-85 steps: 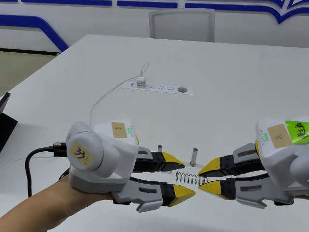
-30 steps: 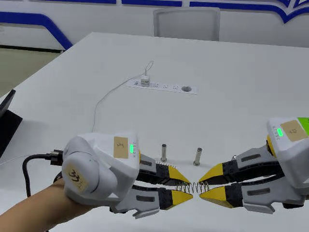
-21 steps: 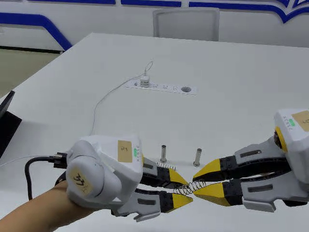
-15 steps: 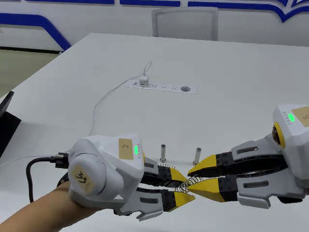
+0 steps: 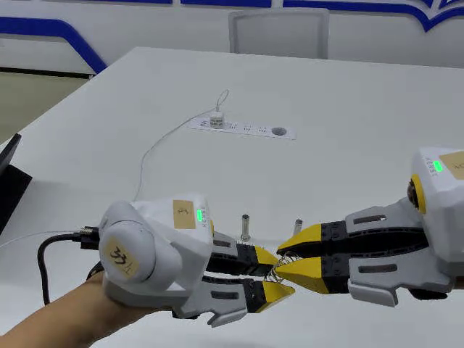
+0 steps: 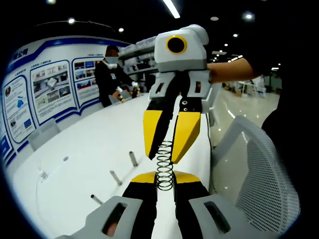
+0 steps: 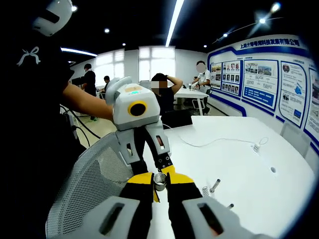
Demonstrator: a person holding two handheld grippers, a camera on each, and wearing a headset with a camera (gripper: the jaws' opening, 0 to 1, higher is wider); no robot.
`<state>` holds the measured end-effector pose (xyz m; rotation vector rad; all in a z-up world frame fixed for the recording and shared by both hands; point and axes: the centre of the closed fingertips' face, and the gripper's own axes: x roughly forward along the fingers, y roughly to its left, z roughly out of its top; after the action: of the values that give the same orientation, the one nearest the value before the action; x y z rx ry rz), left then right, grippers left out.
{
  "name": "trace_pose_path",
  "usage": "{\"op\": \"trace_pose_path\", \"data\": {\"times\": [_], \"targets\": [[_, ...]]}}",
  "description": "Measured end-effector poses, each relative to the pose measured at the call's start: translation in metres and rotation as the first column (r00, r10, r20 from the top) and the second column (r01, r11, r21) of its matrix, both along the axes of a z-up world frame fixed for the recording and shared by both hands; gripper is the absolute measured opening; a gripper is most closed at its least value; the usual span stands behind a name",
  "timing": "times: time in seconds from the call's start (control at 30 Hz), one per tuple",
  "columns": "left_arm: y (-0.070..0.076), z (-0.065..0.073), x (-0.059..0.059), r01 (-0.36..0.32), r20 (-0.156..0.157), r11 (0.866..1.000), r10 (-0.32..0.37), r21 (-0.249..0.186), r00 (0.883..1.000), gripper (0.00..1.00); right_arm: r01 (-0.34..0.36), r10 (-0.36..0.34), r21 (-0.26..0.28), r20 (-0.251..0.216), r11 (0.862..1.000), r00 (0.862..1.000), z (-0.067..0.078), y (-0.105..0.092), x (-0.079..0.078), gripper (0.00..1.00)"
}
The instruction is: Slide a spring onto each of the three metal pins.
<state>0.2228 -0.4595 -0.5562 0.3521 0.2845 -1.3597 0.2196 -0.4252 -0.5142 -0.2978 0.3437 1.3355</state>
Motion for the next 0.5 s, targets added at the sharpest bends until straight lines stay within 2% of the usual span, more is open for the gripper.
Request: {"op": "trace_pose_path", "data": {"times": [0.27,0.5], "targets": [[0.008,-0.007,0.009,-0.057,0.003,0.998,0.057,0.005,0.998,0.27,0.038,-0.038,0.0,-0.018,0.999,0.999,0.006,-0.002,0.013,0.1],[0.026,-0.01,0.022,-0.148,-0.007,0.989,0.148,-0.012,0.989,0.38,0.091,-0.091,-0.02,-0.017,0.996,0.996,0.004,-0.01,0.029,0.1]]}}
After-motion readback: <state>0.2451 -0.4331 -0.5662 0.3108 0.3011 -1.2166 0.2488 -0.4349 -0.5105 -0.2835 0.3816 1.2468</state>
